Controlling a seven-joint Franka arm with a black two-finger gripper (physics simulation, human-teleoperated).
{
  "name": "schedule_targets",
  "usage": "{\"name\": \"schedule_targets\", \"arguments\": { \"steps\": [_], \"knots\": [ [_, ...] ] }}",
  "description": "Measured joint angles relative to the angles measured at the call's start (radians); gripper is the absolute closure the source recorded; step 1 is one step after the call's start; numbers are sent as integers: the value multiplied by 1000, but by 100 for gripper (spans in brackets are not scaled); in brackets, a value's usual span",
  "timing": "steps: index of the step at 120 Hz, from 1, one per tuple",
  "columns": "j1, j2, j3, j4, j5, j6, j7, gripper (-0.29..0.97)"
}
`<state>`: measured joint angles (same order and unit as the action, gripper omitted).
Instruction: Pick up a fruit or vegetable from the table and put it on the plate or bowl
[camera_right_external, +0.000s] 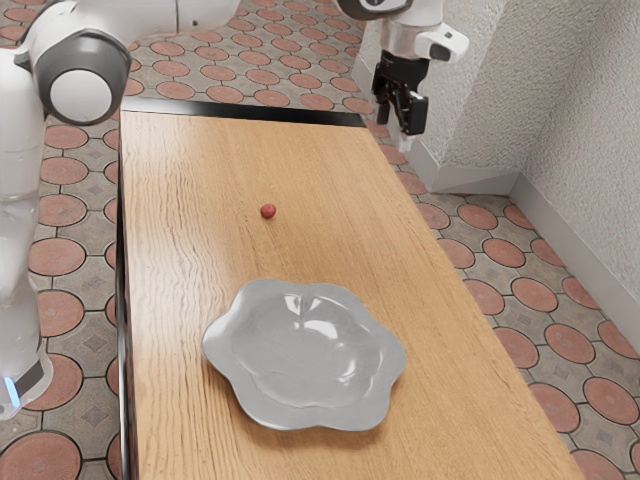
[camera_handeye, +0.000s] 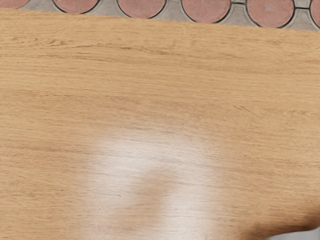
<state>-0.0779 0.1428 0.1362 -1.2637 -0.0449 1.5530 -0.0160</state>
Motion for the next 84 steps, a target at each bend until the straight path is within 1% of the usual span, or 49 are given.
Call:
{"name": "schedule_targets", "arguments": {
  "steps": [30, 47, 55, 71, 79, 84],
  "knots": [
    [-3, -1, -1, 1, -2, 0, -7, 0],
    [-36, -3, 2, -16, -1, 0, -8, 0],
    [-30, 2, 9, -57, -1, 1, -7, 0],
    [-22, -5, 63, -149, 0, 5, -2, 0],
    [-23, -33, 86, -210, 0, 10, 3, 0],
    [-26, -72, 98, -281, 4, 24, 6, 0]
  ]
}}
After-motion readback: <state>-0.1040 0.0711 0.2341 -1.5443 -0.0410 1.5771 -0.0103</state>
